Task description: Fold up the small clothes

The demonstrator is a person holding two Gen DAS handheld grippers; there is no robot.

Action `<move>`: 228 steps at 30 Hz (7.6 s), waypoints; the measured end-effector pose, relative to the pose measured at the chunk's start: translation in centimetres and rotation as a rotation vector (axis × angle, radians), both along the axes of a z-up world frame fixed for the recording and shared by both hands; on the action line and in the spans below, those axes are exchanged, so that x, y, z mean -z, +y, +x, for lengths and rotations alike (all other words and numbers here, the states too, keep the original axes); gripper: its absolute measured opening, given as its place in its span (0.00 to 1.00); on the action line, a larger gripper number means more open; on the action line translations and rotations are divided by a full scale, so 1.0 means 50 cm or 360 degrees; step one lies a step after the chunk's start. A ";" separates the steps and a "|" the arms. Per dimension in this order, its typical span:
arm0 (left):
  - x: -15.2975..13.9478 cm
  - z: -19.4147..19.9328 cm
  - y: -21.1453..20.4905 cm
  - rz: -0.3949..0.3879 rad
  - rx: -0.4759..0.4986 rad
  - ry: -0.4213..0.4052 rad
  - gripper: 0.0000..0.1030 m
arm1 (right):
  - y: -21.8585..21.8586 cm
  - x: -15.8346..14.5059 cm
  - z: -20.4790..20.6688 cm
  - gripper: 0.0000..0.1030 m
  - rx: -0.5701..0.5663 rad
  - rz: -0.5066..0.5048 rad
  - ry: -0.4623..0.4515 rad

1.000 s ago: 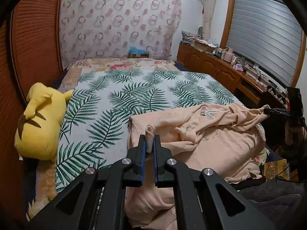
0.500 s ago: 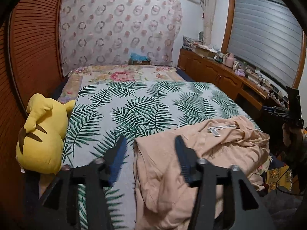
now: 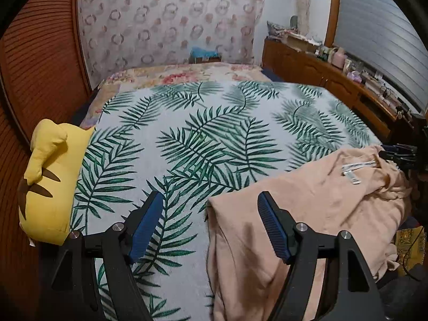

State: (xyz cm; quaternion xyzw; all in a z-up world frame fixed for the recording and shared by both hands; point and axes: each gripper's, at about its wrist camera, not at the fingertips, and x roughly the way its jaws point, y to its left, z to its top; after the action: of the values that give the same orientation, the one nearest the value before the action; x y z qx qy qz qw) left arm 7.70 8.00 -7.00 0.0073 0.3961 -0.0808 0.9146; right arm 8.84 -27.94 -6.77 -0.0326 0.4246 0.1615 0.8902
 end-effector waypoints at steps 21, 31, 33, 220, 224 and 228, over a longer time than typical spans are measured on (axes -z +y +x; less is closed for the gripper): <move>0.059 0.028 -0.035 0.0032 0.0124 0.0153 0.72 | 0.008 0.019 0.006 0.50 -0.0031 -0.0041 -0.0021; 0.051 0.024 -0.051 -0.0012 0.0237 0.0154 0.23 | 0.036 0.011 -0.005 0.16 -0.0152 -0.0069 0.0017; 0.045 0.018 -0.050 -0.0031 0.0233 0.0150 0.13 | 0.043 0.005 -0.015 0.11 -0.0165 -0.0080 -0.0001; -0.165 -0.020 0.026 -0.0139 -0.0041 -0.0372 0.02 | 0.009 -0.239 -0.157 0.04 0.0027 -0.0011 -0.0446; -0.154 -0.078 0.025 -0.0146 -0.0050 -0.0349 0.02 | 0.000 -0.252 -0.214 0.04 0.0015 -0.0009 -0.0435; -0.144 -0.130 0.035 -0.0136 -0.0067 -0.0331 0.02 | -0.008 -0.251 -0.258 0.04 0.0018 -0.0040 -0.0394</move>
State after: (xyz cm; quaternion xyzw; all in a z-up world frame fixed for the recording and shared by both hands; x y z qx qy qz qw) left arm 1.20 9.75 0.18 -0.0318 0.2954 -0.0772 0.9517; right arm -4.04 -28.34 5.78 -0.0611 0.3138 0.1459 0.9362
